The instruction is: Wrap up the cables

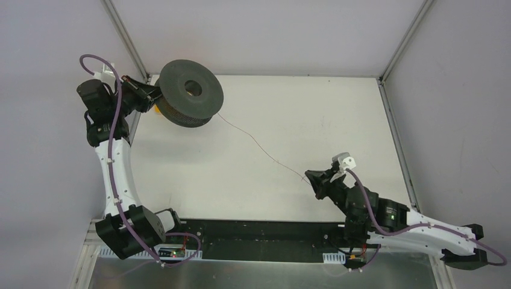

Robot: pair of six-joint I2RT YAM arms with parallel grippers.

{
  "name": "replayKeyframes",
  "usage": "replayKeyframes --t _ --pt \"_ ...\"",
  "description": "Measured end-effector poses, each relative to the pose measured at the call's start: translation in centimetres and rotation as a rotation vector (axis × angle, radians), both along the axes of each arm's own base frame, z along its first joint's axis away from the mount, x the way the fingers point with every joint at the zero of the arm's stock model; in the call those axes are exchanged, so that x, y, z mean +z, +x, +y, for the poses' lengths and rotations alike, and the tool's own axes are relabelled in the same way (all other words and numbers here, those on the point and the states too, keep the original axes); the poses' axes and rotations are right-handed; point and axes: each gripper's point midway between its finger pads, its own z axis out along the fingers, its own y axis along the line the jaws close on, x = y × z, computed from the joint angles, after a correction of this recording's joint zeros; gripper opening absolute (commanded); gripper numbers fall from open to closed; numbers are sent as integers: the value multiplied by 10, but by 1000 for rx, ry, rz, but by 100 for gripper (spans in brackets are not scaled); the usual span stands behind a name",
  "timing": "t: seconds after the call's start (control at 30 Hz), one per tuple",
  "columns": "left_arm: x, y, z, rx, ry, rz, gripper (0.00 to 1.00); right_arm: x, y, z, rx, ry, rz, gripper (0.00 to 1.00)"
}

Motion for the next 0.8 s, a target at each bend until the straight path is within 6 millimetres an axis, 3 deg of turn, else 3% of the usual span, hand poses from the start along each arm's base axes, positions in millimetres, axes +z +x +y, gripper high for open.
replayKeyframes --t 0.07,0.27,0.47,0.63,0.8 --pt "2 2 3 3 -46 -18 0 1 3 -5 -37 14 5 0" --pt "8 12 27 57 -169 -52 0 -26 12 -27 -181 -99 67 0" --pt "26 18 37 71 -222 -108 0 -30 16 -41 -258 -94 83 0" --pt "33 19 38 78 -239 -135 0 -33 10 -33 -205 -95 101 0" --pt "19 25 48 145 -262 -116 0 -31 -5 -3 -45 -123 141 0"
